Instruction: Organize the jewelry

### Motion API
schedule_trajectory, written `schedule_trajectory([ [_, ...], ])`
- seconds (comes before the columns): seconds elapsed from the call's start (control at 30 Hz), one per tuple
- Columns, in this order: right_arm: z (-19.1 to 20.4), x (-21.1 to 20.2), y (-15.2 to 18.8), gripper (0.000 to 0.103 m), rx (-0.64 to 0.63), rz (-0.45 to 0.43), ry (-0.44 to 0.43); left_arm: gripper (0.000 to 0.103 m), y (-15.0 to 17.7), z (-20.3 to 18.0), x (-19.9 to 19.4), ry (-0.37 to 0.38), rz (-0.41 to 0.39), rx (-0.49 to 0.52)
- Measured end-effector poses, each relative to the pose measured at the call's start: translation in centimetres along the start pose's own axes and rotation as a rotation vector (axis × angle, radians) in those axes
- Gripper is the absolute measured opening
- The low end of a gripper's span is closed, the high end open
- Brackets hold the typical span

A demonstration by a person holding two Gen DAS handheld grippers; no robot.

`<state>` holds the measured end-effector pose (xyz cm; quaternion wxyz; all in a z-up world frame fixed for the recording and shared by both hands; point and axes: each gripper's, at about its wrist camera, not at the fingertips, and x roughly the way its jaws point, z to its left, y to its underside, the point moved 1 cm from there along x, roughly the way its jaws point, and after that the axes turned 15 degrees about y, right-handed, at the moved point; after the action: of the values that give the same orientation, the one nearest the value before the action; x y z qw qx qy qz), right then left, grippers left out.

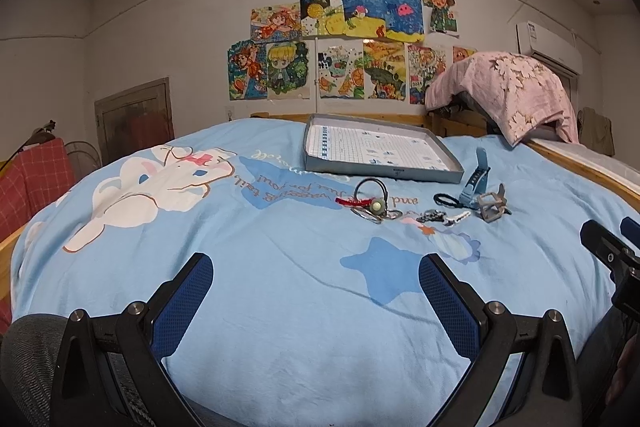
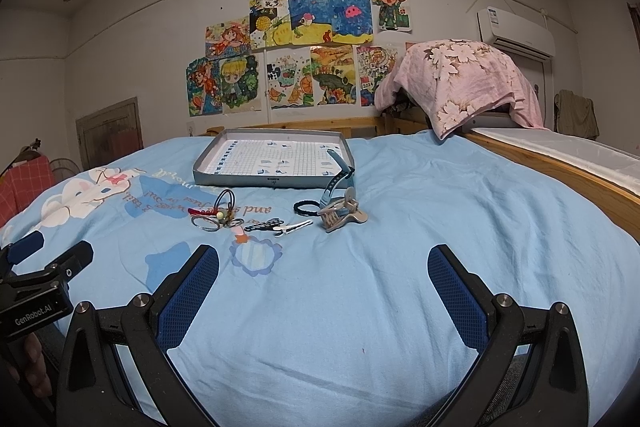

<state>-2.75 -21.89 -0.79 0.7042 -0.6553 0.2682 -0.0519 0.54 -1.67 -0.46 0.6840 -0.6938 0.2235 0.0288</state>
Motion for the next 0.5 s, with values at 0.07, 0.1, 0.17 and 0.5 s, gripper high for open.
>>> schedule_trajectory([
  [0.07,0.0,-0.1,0.1,0.102,-0.002,0.006,0.003,0.103,-0.1,0.1,0.2,-0.001,0.011,0.004],
  [0.1,0.1,-0.1,0.0,0.102,-0.004,0.012,0.005,0.103,-0.2,0.1,0.3,0.002,0.015,0.006],
  [0.17,-0.1,0.2,-0.1,0.102,-0.008,0.022,0.010,0.103,-0.3,0.3,0.7,0.002,0.028,0.006],
  [0.5,-0.1,2.9,-1.2,0.102,-0.030,0.160,0.020,0.103,-1.9,0.8,3.0,0.008,0.123,0.017],
])
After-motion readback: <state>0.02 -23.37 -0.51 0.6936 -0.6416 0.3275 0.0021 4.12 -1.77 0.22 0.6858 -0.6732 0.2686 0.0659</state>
